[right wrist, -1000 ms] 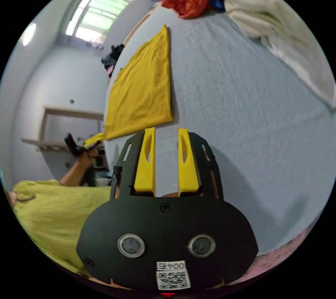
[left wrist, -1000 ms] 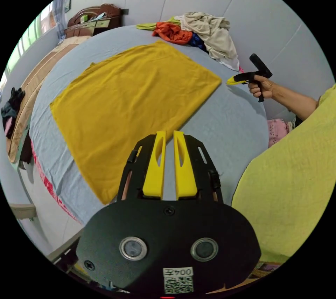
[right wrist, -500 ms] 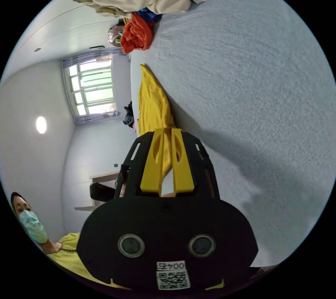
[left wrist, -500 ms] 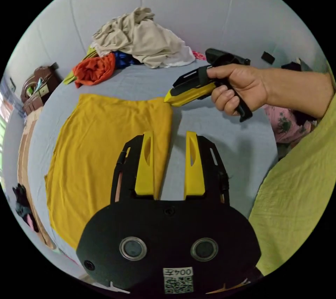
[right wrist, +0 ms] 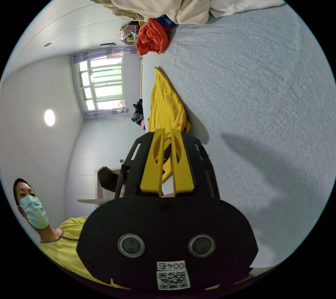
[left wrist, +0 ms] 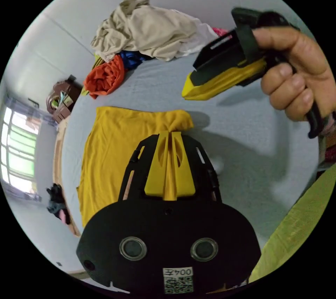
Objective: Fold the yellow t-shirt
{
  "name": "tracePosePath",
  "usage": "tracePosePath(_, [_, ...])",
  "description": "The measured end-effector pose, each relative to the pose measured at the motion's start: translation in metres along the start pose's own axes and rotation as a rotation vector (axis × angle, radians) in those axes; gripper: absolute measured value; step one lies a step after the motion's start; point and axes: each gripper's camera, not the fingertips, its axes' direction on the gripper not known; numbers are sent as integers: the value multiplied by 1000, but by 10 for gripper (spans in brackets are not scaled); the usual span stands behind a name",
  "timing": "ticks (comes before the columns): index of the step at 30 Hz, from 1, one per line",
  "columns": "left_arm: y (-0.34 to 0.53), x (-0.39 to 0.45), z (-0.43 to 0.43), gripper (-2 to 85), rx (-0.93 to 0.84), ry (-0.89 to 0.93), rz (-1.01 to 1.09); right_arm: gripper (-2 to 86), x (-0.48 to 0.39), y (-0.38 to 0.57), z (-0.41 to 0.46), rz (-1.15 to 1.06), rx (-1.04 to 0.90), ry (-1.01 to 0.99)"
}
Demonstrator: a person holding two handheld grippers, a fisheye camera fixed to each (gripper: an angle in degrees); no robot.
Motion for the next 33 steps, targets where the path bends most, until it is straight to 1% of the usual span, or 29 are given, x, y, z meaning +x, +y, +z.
tracePosePath(2, [8, -16, -10, 18, 28, 60, -94, 101, 7, -21, 12, 16, -37, -46])
tracePosePath(5, [24, -33, -30, 14, 87, 97, -179, 139, 1, -52, 45, -10, -112, -68])
tracePosePath(8, [39, -47, -48, 12, 132, 118, -228, 159, -10, -85, 90, -27, -196, -66])
tracePosePath(12, [62, -72, -66, 11, 168, 162, -301, 166, -24, -126, 143, -29, -255, -56])
tracePosePath(17, [99, -108, -86, 9, 217, 216, -396, 143, -43, -176, 218, -61, -287, 50])
tracePosePath(20, [129, -134, -100, 9, 257, 239, -457, 112, -58, -188, 258, -98, -298, 62])
tracePosePath(22, [151, -150, -109, 10, 282, 258, -509, 79, -68, -189, 277, -111, -280, 29])
tracePosePath(25, [198, -177, -124, 11, 325, 305, -625, 28, -95, -179, 304, -135, -233, -85])
tracePosePath(27, [247, -199, -135, 11, 384, 382, -758, 22, -125, -167, 323, -200, -225, -78])
tracePosePath(29, [290, -214, -143, 11, 433, 432, -876, 19, -175, -142, 356, -316, -246, -18])
tracePosePath(31, [333, -225, -152, 11, 469, 460, -971, 18, -210, -119, 384, -398, -263, 31])
tracePosePath(33, [395, -237, -161, 11, 529, 496, -1127, 16, -242, -94, 416, -474, -287, 65])
